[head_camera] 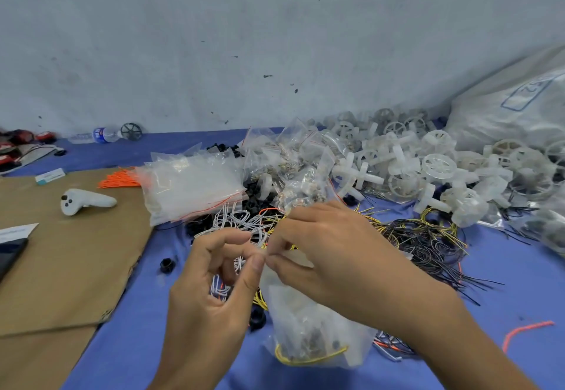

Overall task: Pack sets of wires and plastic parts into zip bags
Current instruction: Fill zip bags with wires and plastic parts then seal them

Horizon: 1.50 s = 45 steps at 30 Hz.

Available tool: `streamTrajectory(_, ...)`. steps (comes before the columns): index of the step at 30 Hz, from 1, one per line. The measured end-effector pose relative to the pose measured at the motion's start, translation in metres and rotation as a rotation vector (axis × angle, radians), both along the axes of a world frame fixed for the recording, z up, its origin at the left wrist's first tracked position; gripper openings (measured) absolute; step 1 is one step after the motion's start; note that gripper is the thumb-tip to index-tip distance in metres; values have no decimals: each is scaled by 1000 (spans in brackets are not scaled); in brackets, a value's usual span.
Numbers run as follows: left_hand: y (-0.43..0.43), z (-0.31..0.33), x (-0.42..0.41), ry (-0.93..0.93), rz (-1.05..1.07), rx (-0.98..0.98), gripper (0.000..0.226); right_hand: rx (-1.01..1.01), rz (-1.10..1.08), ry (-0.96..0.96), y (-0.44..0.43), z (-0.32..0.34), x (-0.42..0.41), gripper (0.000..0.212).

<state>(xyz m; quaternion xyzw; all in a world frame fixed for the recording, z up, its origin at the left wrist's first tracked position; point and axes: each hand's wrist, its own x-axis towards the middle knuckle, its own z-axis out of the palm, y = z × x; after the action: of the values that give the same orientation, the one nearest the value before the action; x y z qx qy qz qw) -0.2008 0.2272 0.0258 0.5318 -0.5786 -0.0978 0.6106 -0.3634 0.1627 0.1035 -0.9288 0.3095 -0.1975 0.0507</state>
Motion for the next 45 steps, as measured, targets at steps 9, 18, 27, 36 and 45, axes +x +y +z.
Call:
streamTrajectory(9, 4, 1, 2, 33, 3, 21, 26, -31, -12, 46, 1, -5, 0, 19)
streamTrajectory(18, -2, 5, 6, -169, 7, 138, 23, -18, -22, 63, 3, -2, -3, 21)
streamTrajectory(27, -4, 8, 5, -256, -17, 125, 17, -4, -38, 42, 4, -2, -6, 16)
streamTrajectory(36, -4, 7, 4, -257, -25, 142, 15, -27, -66, 52, 3, -5, -11, 14)
streamTrajectory(45, -5, 10, 5, -292, -1, 136, 12, -56, -133, 41, 3, -6, -18, 16)
